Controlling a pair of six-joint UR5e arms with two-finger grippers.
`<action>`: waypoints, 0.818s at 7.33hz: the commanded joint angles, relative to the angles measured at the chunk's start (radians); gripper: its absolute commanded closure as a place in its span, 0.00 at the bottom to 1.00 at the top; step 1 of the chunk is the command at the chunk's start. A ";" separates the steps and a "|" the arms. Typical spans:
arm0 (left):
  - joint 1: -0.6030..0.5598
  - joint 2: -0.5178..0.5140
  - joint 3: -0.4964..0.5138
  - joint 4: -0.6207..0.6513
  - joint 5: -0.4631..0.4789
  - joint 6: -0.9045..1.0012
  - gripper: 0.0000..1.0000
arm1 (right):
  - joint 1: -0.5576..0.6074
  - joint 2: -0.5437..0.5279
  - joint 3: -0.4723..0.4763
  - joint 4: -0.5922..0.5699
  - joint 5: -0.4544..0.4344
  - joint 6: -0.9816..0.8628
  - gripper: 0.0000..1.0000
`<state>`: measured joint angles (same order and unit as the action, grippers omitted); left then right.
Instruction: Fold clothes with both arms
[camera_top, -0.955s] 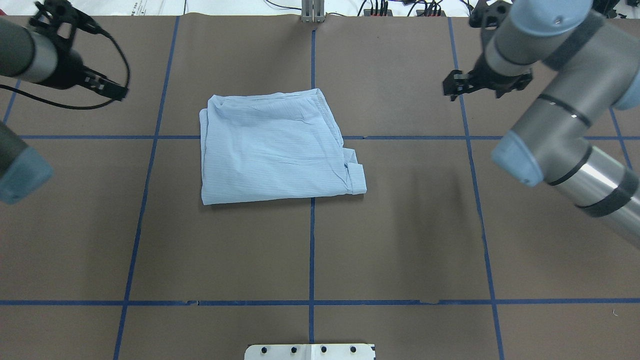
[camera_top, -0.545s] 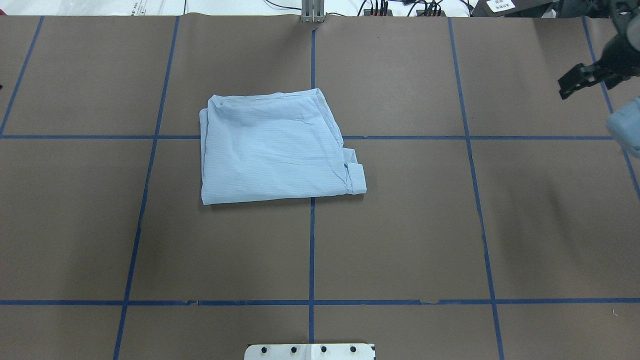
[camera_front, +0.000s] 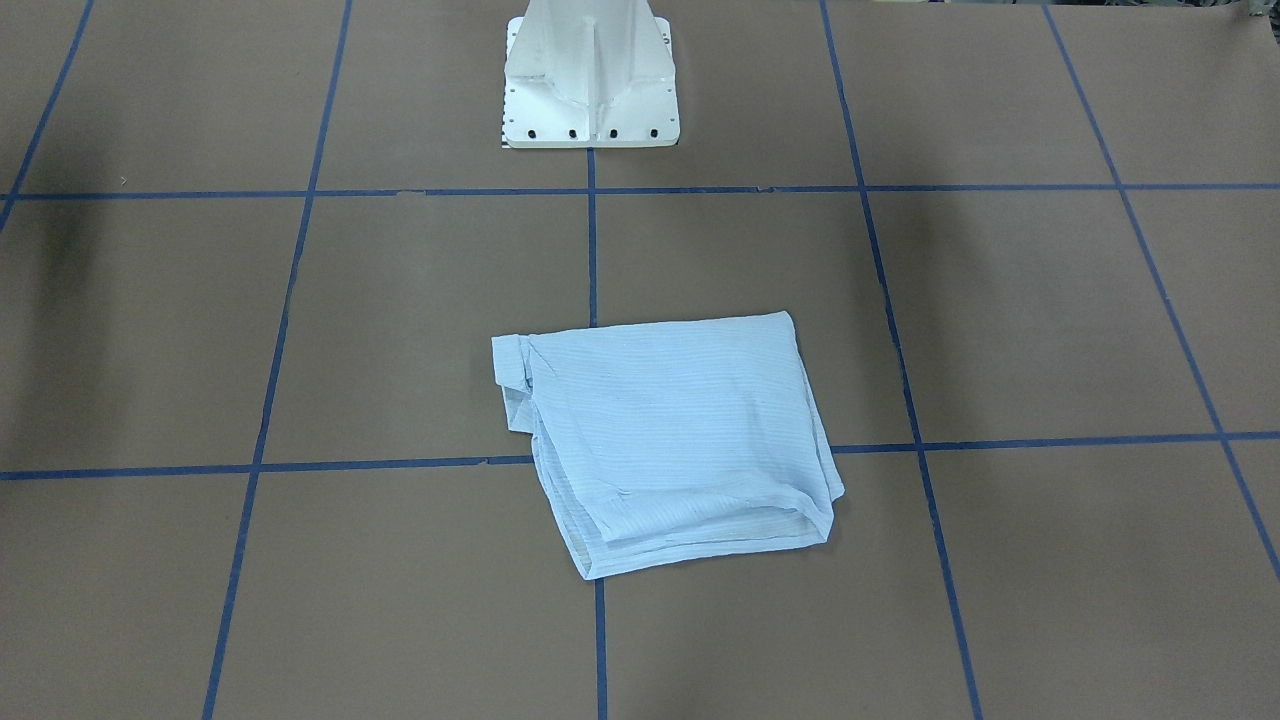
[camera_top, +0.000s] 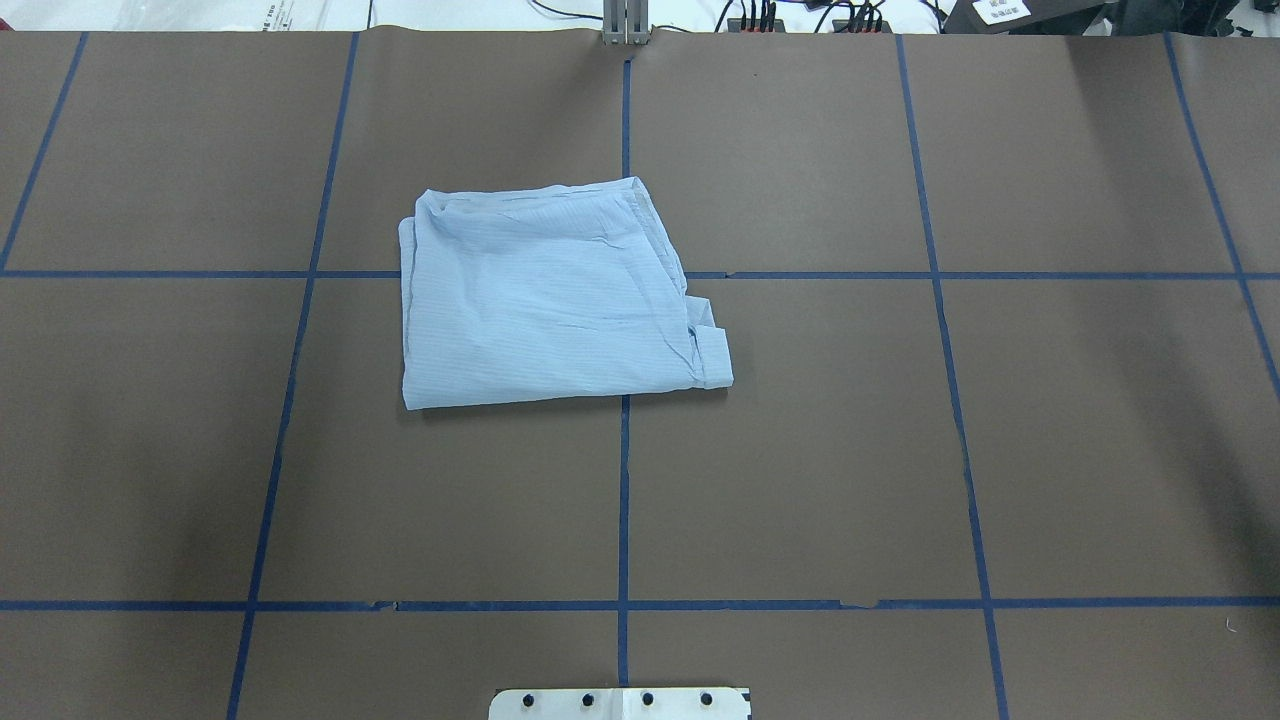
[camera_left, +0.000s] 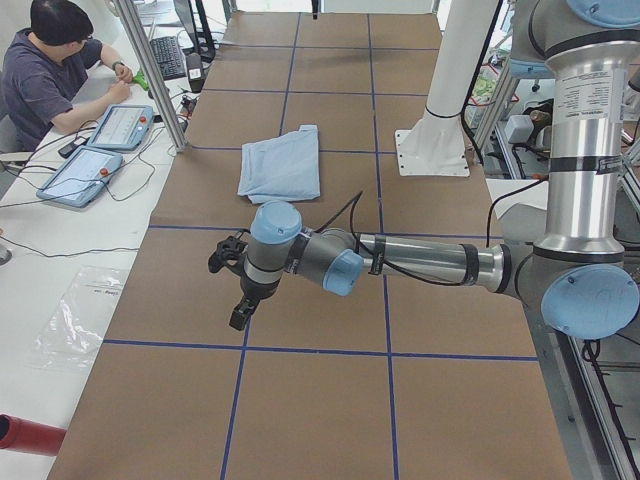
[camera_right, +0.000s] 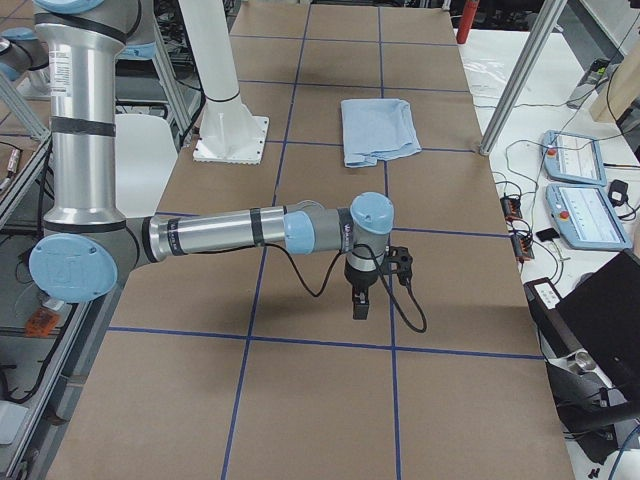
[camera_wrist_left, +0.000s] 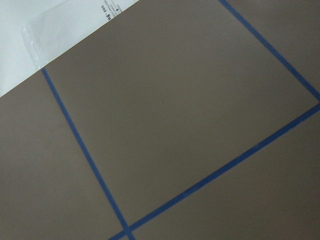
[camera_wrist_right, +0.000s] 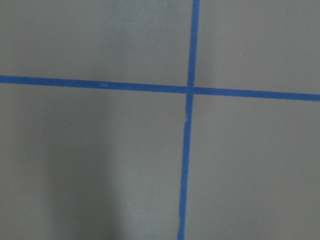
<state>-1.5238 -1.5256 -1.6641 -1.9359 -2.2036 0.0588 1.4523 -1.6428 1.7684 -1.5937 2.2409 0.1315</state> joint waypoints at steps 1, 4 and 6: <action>-0.019 0.036 0.036 -0.002 -0.010 0.056 0.00 | 0.098 -0.026 -0.004 -0.006 0.008 -0.200 0.00; -0.024 0.058 0.049 0.122 -0.117 0.122 0.00 | 0.106 -0.048 -0.006 -0.002 0.005 -0.250 0.00; -0.061 0.041 0.015 0.253 -0.117 0.122 0.00 | 0.106 -0.045 -0.012 0.003 0.008 -0.248 0.00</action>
<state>-1.5571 -1.4787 -1.6241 -1.7608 -2.3182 0.1800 1.5581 -1.6900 1.7598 -1.5924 2.2482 -0.1158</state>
